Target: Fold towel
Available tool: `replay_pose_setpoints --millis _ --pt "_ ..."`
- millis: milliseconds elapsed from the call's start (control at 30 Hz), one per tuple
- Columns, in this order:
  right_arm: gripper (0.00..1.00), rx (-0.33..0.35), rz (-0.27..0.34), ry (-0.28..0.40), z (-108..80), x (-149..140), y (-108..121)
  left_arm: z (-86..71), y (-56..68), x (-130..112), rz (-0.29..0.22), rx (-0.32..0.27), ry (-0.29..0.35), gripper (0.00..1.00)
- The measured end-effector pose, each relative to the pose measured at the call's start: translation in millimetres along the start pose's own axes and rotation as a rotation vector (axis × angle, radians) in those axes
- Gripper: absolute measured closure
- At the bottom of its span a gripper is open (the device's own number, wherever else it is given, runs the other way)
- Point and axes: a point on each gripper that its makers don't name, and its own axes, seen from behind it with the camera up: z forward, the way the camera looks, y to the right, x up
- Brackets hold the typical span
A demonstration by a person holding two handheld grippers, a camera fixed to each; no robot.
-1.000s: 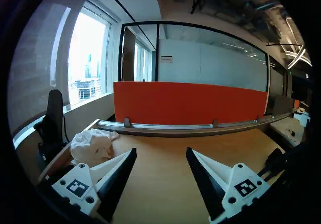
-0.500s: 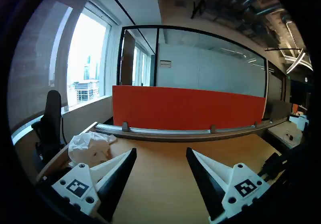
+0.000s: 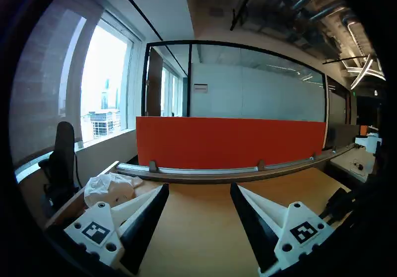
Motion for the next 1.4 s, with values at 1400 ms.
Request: replay_pose_setpoints --millis 1400 --pt "0.07 -0.031 0.005 0.011 -6.9 -13.7 -19.7 -16.9 -15.1 -84.2 0.088 0.015 0.132 0.09"
